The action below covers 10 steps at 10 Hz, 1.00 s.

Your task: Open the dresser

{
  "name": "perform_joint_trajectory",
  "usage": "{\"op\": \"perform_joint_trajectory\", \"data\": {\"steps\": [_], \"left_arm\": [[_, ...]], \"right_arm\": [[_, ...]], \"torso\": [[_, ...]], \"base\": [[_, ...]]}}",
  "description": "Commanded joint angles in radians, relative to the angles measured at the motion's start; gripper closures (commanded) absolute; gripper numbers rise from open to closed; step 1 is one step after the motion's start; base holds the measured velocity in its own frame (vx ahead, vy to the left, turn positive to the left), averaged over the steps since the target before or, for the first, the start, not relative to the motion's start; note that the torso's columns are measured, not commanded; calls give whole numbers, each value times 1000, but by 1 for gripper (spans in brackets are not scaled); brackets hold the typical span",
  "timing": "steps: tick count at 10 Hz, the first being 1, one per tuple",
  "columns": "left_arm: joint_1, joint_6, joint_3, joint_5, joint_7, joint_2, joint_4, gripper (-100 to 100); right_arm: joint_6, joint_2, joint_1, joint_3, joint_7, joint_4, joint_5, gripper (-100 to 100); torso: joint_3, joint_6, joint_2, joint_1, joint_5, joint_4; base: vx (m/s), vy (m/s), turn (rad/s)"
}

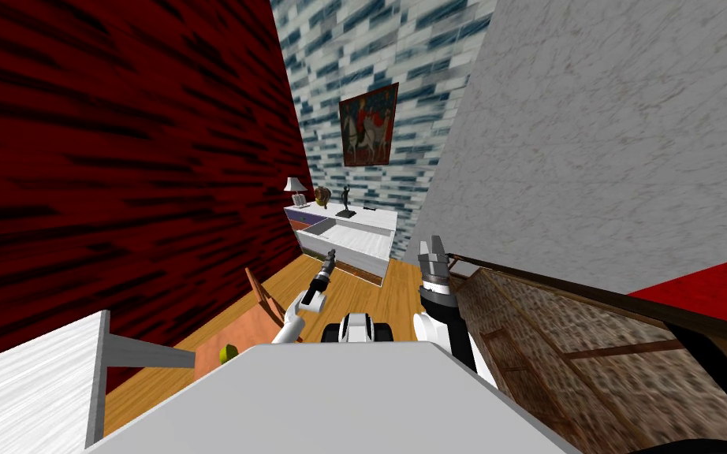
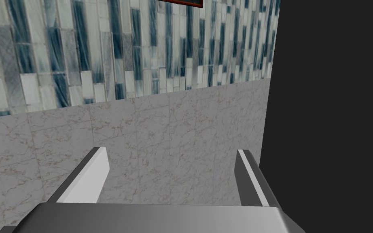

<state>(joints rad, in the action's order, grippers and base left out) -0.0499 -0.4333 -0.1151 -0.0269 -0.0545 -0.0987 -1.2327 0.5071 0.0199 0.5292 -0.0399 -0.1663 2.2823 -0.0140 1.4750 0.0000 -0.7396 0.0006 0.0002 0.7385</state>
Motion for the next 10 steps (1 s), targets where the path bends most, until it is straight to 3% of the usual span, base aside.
{"op": "perform_joint_trajectory", "data": {"steps": [1,5,7,8,10], "left_arm": [[-54,-2,4,0,0,2,63,-100],[-189,-14,43,0,9,34,189,-100],[-248,-14,43,0,9,34,249,-100],[-252,-14,43,0,9,34,266,-100],[-318,-20,63,-1,14,51,322,-100]], "right_arm": [[0,0,0,0,0,0,0,0],[0,0,0,0,0,0,0,0],[0,0,0,0,0,0,0,0],[0,0,0,0,0,0,0,0],[0,0,0,0,0,0,0,0]], "torso": [[1,0,2,-1,0,0],[1,0,2,-1,0,0],[1,0,1,-1,0,0],[3,0,4,-1,0,-1],[2,0,2,0,0,-1]], "base": [[-8,6,-6],[-74,20,35],[-68,17,14],[3,6,-3],[-69,27,45]]}}
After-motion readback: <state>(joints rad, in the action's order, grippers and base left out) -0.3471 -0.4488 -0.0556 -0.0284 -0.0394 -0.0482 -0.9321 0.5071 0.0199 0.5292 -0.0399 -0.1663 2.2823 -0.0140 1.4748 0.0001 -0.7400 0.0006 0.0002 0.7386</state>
